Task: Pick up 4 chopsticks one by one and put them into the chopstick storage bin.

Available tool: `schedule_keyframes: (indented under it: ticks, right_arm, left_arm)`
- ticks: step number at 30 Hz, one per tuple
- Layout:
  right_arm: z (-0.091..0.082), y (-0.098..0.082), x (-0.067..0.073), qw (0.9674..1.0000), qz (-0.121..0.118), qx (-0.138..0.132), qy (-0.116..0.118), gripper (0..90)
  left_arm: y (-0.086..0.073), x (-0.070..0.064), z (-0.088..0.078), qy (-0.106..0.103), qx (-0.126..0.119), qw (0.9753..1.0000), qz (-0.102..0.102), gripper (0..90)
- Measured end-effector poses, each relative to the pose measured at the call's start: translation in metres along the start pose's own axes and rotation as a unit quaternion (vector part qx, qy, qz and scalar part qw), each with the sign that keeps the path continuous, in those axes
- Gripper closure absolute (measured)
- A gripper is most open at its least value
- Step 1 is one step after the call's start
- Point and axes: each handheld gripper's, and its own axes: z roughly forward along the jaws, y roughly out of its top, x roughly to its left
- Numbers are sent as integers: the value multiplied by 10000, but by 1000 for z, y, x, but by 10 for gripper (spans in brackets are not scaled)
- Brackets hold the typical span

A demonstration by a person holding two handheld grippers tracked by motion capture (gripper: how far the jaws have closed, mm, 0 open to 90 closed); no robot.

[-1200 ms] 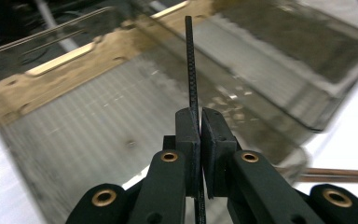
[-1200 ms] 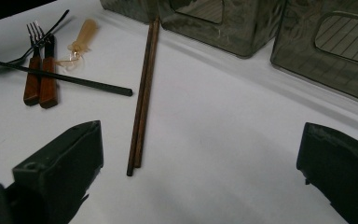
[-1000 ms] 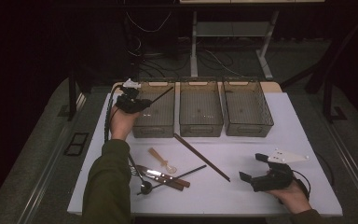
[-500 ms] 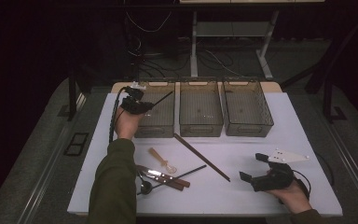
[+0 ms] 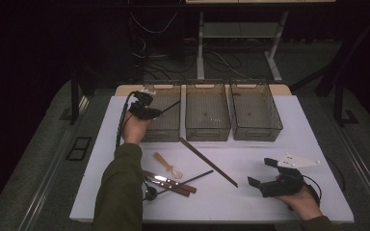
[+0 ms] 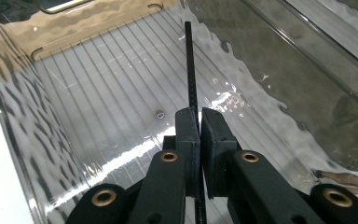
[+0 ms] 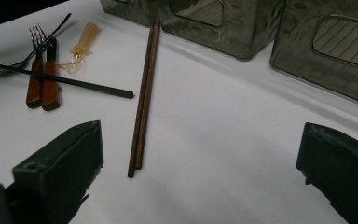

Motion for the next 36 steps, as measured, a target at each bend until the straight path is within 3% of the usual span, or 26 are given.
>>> schedule_keyframes:
  ticks: [3,5,8,14,20,24,28,36]
  right_arm:
    - [0,0,0,10000,-5,-1,3,7]
    - [0,0,0,10000,-7,-3,1,7]
    - [0,0,0,10000,-1,-5,-3,7]
    - [0,0,0,10000,-7,-9,-14,7]
    - [0,0,0,10000,-9,-3,-26,7]
    - [0,0,0,10000,-3,0,-26,7]
    - [0,0,1,10000,4,4,-27,7]
    - [1,0,1,10000,13,11,-38,7]
  left_arm:
    - [0,-1,0,22,-6,10000,40,824]
    - [1,-1,-2,112,-54,9999,42,746]
    - [2,-1,-5,61,-163,9998,-29,638]
    - [2,-2,-18,-350,-394,9986,36,482]
    - [0,-12,-32,-842,-571,9947,166,398]
    - [-3,-22,-42,-938,-550,9934,376,360]
    - [-9,-34,-52,-1113,-714,9900,482,307]
    - [-31,-61,-72,-1404,-794,9835,816,255]
